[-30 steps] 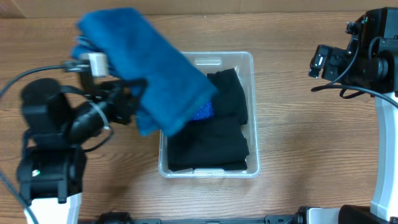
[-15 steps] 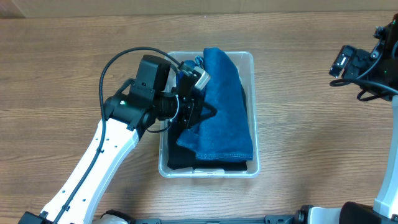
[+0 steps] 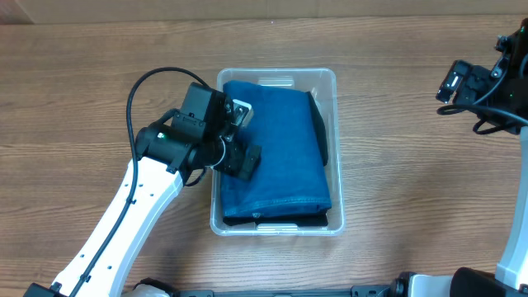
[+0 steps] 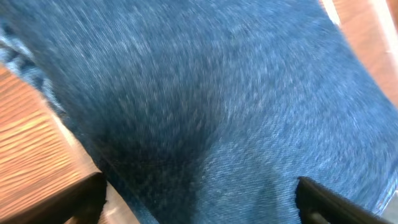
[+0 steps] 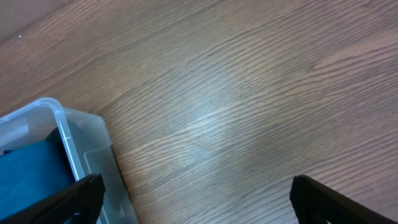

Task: Pack container
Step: 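Lift the denim towel over and lower it into the bin, then press and tuck the denim towel into the bin with the left gripper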

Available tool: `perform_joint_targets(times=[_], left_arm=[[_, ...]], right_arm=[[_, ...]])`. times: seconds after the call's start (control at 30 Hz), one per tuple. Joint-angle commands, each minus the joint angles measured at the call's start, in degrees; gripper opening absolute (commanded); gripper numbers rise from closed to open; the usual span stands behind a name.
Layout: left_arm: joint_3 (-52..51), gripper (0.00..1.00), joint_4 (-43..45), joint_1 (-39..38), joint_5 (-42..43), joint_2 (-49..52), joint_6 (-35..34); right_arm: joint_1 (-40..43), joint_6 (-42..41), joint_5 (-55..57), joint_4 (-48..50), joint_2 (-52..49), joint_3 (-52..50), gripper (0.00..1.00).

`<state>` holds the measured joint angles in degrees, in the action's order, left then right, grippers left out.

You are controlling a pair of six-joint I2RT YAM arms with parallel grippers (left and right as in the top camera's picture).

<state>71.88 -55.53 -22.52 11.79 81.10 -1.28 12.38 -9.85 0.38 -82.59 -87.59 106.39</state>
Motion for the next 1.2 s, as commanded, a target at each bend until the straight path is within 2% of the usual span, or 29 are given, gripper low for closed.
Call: perform_joint_targets(times=[0.0,0.27,0.37,0.4,0.43,0.47,0.5,0.53,0.57,0.63,0.67,0.73,0.83,0.87,1.0,1.07,1.13,1.17], left_arm=[[1.9,1.0,0.1,-0.3,-10.4,-1.1,-3.1],[12.8,1.0,3.2,-0.8,-12.3,-2.9,-3.0],[12.9,1.0,4.8,-1.4,-12.3,-2.0,-1.4],[12.9,0.93,4.6,-1.5,-12.4,-0.8,-1.2],[12.9,0.74,4.5,-1.5,-12.2,0.7,-1.3],[12.9,0.49,4.5,-1.5,-12.2,1.8,-1.3],[12.9,0.36,4.6,-1.5,-12.2,3.4,-1.3],[12.9,0.25,4.7,-1.5,-12.2,5.2,-1.3],[12.9,0.22,4.9,-1.5,-11.9,7.5,-1.1],[12.9,0.23,5.1,-1.6,-10.3,12.8,-0.1],[12.9,0.23,4.3,-1.5,-10.3,18.8,-1.0],[12.9,0.24,2.5,-1.5,-10.3,24.7,-3.8],[12.9,0.35,-1.4,-1.5,-10.2,33.3,-5.2],[12.9,0.36,-2.7,-1.5,-10.3,35.8,-5.1],[15.1,0.36,-3.4,-1.5,-10.3,32.4,-5.0],[19.2,0.38,-6.1,-1.5,-10.2,27.2,-5.0],[24.7,0.38,-11.4,-1.5,-7.2,21.3,-5.1],[28.2,0.38,-15.4,-1.7,-2.4,16.5,-5.2]], right_arm=[[0.1,-0.4,-0.1,0.0,0.7,0.1,1.0],[0.1,-0.4,-0.1,0.2,0.7,0.1,1.0],[0.1,-0.5,-0.1,0.1,0.7,0.1,1.0],[0.1,-0.5,-0.1,0.1,0.7,0.1,1.0],[0.1,-0.5,-0.1,0.2,0.7,0.1,1.0],[0.1,-0.5,-0.1,0.1,0.7,0.1,1.0],[0.1,-0.5,-0.1,0.2,0.7,0.1,1.0],[0.1,-0.5,-0.3,0.2,0.7,0.1,1.0],[0.1,-0.5,-0.5,0.2,0.7,0.1,1.0],[0.1,-0.5,-0.5,0.2,0.7,0.1,1.0],[0.1,-0.5,-0.5,0.2,0.7,0.1,1.0],[0.1,-0.5,-0.5,0.3,0.7,0.1,1.0],[0.1,-0.5,-0.5,0.2,0.7,0.1,1.0],[0.1,-0.5,-0.5,0.2,0.7,0.1,1.0],[0.1,-0.5,-0.5,0.2,0.7,0.1,1.0],[0.1,-0.5,-0.5,0.2,0.7,0.1,1.0],[0.1,-0.5,-0.5,0.2,0.7,0.1,1.0],[0.1,-0.5,-0.5,0.2,0.7,0.1,1.0]])
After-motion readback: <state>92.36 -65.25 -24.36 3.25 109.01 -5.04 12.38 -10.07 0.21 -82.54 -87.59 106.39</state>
